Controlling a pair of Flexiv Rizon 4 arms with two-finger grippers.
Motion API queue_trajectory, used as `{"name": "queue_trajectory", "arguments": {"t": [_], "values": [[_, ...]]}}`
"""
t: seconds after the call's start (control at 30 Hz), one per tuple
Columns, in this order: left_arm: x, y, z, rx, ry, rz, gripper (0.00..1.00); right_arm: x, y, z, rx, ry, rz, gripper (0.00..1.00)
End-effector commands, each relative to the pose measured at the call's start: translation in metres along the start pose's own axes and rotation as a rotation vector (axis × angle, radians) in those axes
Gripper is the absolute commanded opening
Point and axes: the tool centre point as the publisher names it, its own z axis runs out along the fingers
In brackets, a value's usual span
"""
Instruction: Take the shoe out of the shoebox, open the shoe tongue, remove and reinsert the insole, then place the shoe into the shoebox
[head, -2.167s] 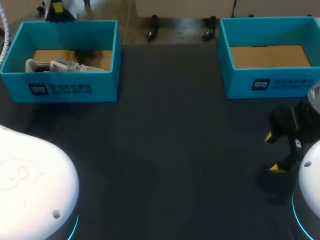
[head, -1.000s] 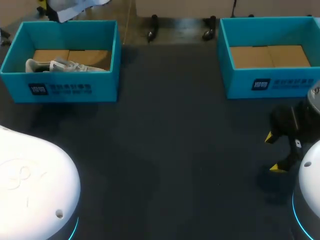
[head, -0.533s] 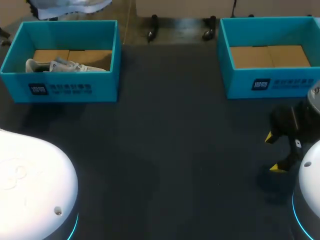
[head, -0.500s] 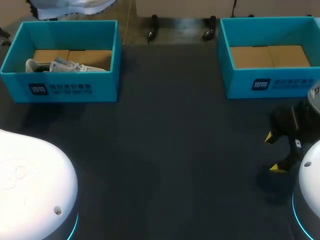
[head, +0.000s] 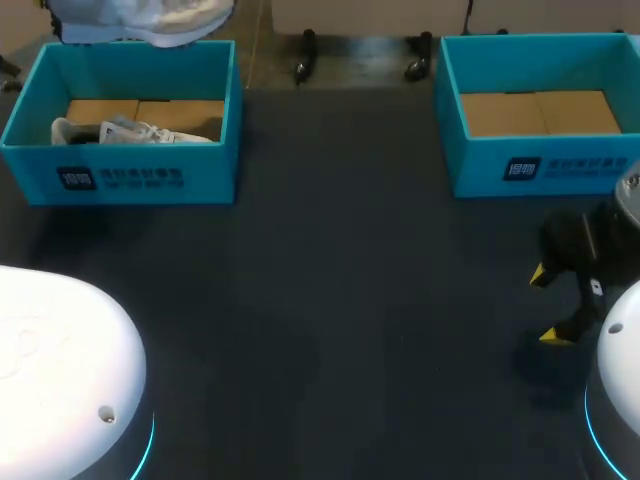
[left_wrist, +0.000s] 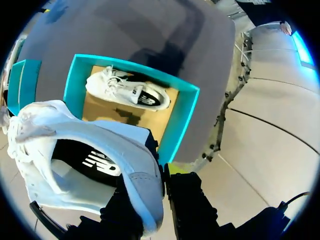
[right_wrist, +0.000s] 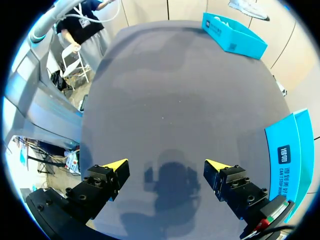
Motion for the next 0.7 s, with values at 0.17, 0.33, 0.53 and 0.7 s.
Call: {"name": "queue_trajectory", "arguments": {"t": [0.17, 0.33, 0.53, 0.7], "values": [[0.007, 0.034, 0.017, 0.059, -0.028, 0.052, 0.0, 0.001, 0.0, 0.001, 0.002, -0.001, 0.0, 1.0], [0.011, 0.04, 0.03, 0.057, -0.005, 0.091, 0.0, 0.001, 0.0, 0.001, 0.002, -0.001, 0.0, 1.0], [0.008, 0.045, 0.058, 0.131, 0.026, 0.077, 0.0, 0.001, 0.0, 0.001, 0.002, -0.001, 0.0, 1.0], [0.006, 0.044, 0.077, 0.145, 0.03, 0.071, 0.0, 0.001, 0.0, 0.001, 0.002, -0.001, 0.0, 1.0]]}}
